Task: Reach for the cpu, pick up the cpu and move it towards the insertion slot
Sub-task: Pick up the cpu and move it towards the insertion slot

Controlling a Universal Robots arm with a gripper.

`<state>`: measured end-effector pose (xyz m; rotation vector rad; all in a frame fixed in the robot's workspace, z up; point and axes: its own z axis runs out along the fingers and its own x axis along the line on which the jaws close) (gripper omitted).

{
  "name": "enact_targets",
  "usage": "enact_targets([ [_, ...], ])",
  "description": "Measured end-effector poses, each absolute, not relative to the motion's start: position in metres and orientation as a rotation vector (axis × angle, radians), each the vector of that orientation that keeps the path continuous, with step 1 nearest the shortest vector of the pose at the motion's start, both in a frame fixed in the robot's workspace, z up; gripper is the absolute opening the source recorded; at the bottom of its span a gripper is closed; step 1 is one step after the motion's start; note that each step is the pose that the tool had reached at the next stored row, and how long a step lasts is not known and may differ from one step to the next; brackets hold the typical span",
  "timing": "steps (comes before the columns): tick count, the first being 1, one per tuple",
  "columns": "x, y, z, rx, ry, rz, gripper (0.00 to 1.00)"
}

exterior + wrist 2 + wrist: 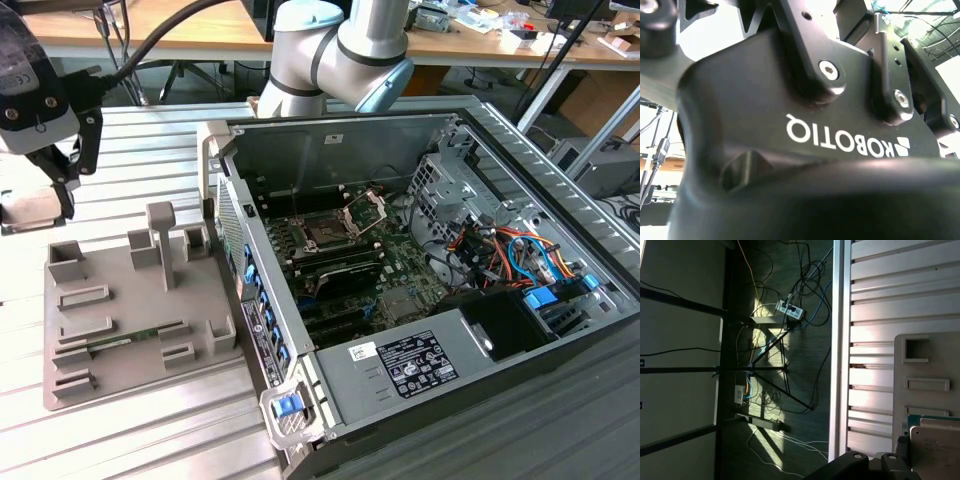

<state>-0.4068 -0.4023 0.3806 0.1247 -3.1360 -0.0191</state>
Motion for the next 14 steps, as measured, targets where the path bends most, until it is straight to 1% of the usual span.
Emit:
enact_targets([
  [14, -0.4066, -0.4023, 0.3842, 0.125, -3.136, -0.019, 0.55],
])
